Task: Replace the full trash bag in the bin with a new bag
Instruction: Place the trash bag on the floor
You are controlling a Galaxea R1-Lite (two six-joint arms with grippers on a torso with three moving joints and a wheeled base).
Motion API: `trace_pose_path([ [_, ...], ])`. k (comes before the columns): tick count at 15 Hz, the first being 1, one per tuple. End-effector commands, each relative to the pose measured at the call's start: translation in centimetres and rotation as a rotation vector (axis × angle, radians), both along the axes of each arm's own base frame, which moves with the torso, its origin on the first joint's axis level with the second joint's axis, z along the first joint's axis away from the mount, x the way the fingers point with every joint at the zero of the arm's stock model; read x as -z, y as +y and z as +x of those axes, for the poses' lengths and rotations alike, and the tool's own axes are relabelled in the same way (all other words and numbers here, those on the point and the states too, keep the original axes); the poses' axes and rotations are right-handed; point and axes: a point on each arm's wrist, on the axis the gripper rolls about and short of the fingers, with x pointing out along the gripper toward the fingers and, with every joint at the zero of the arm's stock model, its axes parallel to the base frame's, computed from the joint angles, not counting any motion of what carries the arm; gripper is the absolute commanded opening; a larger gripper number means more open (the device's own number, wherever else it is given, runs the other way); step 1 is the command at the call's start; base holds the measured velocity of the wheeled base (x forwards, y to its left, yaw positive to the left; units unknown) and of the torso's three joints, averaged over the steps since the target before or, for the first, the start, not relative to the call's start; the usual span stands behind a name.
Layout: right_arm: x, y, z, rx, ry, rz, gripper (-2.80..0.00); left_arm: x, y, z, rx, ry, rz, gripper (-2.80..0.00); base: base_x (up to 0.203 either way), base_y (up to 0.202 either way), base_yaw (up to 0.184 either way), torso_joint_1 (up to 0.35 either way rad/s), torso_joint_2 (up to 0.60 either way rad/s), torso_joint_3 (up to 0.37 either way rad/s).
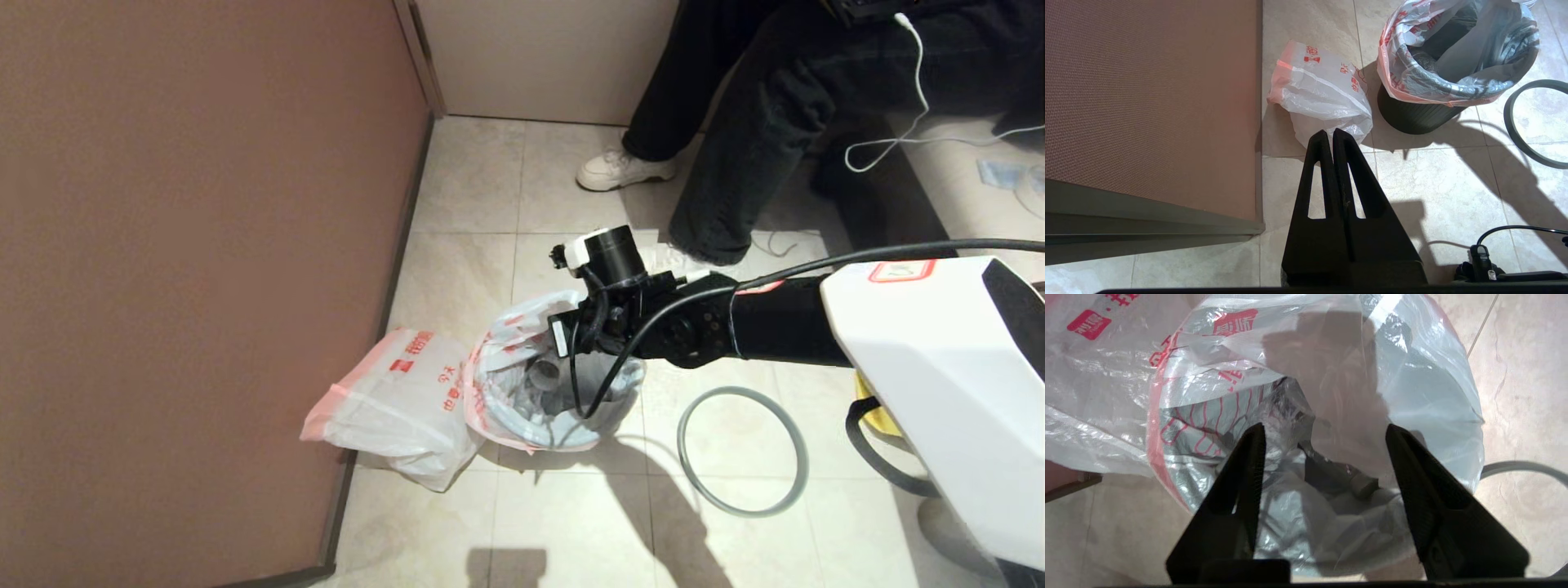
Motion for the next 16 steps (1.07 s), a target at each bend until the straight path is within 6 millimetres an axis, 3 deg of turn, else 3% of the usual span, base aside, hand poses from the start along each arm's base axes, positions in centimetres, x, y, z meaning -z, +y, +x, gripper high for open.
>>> trace_pose_path([
  [1, 1.8, 0.2, 0.6, -0.003, 0.005, -0.030, 0.00, 0.0, 0.0, 0.0, 0.000, 0.001, 0.000, -2.80, 0.000, 0.000, 0.000, 0.000, 0.00, 0.000],
  [9, 9.3, 0.0, 5.4, 0.001, -0.110, -0.139, 0.00, 0.0, 0.0, 0.0, 0.000, 0.002, 0.000, -2.80, 0.000, 0.000, 0.000, 0.000, 0.00, 0.000],
  [12, 11.0, -0.2, 6.3, -0.010, -0.108, -0.158, 0.00, 0.0, 0.0, 0.0, 0.000, 0.001, 0.000, -2.80, 0.000, 0.000, 0.000, 0.000, 0.00, 0.000],
  [13, 11.4, -0.5, 6.6, -0.015, -0.102, -0.167, -2.80, 0.0, 0.0, 0.0, 0.000, 0.001, 0.000, -2.80, 0.000, 0.000, 0.000, 0.000, 0.00, 0.000],
  [16, 11.8, -0.9, 7.0, -0.021, -0.103, -0.155, -2.80, 0.0, 0.0, 0.0, 0.000, 0.001, 0.000, -2.80, 0.000, 0.000, 0.000, 0.000, 0.00, 0.000],
])
